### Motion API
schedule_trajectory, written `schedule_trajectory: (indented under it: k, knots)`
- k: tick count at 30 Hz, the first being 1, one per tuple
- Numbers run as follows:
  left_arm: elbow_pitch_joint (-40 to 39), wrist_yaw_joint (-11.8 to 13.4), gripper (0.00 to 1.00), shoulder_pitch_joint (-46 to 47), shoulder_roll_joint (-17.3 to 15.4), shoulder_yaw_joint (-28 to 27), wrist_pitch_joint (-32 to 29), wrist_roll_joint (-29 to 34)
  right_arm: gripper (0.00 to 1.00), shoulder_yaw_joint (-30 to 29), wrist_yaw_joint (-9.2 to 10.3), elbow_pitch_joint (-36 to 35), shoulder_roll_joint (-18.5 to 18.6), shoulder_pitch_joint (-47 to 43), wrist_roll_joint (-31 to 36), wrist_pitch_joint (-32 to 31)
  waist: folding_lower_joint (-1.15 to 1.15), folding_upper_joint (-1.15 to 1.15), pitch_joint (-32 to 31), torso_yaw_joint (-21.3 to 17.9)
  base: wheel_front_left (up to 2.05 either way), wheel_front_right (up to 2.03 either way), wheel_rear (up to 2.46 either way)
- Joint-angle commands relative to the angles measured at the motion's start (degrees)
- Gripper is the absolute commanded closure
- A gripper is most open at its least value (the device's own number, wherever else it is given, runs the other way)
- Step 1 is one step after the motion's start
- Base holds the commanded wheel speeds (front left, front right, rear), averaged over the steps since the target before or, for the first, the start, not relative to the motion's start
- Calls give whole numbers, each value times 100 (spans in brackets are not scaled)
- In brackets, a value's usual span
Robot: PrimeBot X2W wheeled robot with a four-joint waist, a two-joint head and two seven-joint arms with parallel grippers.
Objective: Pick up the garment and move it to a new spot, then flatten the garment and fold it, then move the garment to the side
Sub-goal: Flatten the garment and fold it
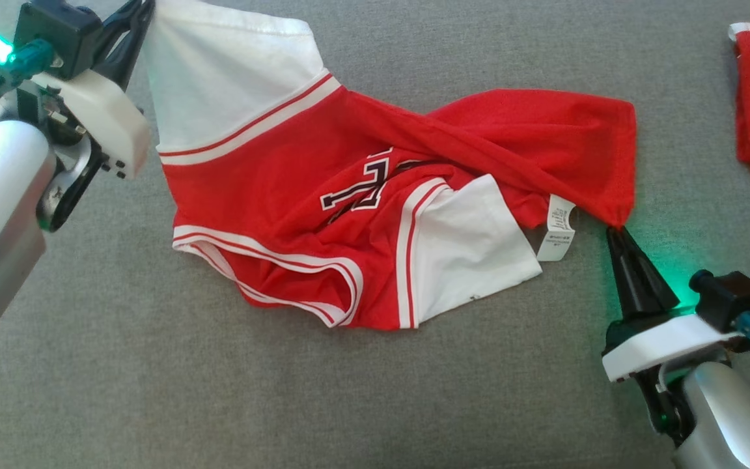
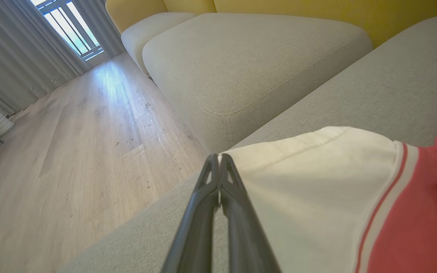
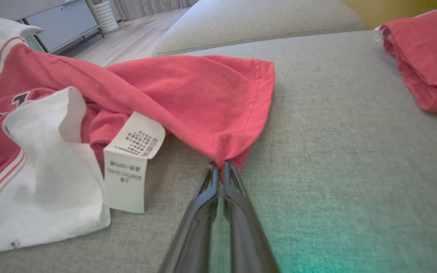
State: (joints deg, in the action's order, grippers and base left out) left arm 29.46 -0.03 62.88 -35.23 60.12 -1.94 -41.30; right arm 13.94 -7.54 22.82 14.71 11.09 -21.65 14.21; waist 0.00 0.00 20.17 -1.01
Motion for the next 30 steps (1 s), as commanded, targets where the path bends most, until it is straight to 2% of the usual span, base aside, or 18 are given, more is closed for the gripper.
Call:
schedule_trajectory:
  k: [1,8,15,19,23,26,30]
  knots:
    - [-52,5,100,132,-200,-229,69,-55,100,17,5,-205,-9,65,74,76,0,0,-21,-14,0,0,0]
    - [-5,53,100,47,-230,-226,509,51,100,-212,5,-613,-18,76,122,78,0,0,-431,-84,0,0,0]
    - [-261,105,100,-16,-359,-316,1030,124,100,-383,5,-1026,317,315,6,78,0,0,-1071,-160,0,0,0]
    - [-680,235,100,42,-577,-488,1308,172,100,-500,5,-1315,720,633,-137,-3,0,0,-1501,-199,0,0,0]
    - [-1261,517,100,116,-797,-821,1427,62,100,-740,5,-1673,1115,1030,-393,-376,0,0,-1788,-196,0,0,0]
    - [-1891,705,100,321,-1059,-1030,1342,77,100,-925,5,-2077,1468,1461,-536,-859,0,0,-1899,-158,0,0,0]
    - [-2226,772,100,727,-1208,-1161,1093,163,100,-909,5,-2306,1742,2009,-653,-1364,0,0,-1773,-111,0,0,0]
